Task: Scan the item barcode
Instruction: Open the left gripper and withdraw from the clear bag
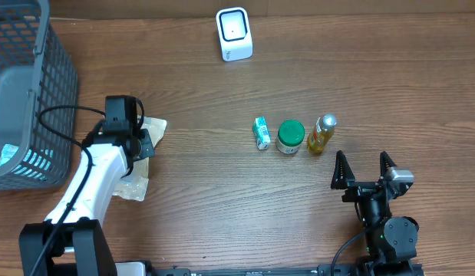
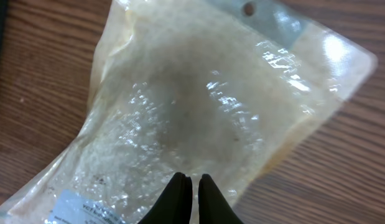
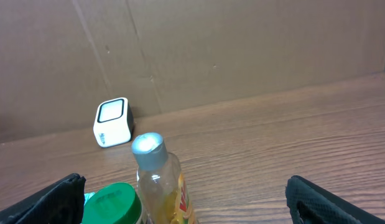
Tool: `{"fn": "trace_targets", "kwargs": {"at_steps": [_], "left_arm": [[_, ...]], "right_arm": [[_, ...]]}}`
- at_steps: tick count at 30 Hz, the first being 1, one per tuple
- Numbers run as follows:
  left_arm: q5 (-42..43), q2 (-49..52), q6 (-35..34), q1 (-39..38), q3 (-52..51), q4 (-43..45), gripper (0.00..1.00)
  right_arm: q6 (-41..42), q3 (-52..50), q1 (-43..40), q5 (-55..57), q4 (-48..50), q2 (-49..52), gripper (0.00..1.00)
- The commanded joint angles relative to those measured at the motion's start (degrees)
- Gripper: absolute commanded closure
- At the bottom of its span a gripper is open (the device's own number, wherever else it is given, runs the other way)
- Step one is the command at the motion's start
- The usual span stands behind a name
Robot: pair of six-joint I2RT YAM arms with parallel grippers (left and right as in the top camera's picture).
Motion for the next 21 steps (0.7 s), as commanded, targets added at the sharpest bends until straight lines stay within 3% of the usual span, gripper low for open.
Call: {"fn": "trace_targets", "kwargs": {"at_steps": [1, 7, 15, 21], "left_arm": [[-5.75, 0.2, -0.52, -0.52, -3.32, 2.38, 0.91], [-3.15, 0.2, -0.55, -0.52, -8.13, 7.67, 0.88], [19.78, 0.2, 1.01, -0.55, -8.48, 7.82, 0.87], [23.04, -0.37, 0.96, -0.55, -6.86, 6.23, 0.87]], "right_arm": [[-0.28, -0.61, -0.11, -0.09, 0.28, -0.57, 0.0], [-0.28, -0.61, -0.11, -0.09, 0.31, -0.57, 0.0], [-0.28, -0.61, -0.11, -0.09, 0.31, -0.57, 0.0], [-0.28, -0.61, -0.11, -0.09, 0.28, -0.57, 0.0]]}}
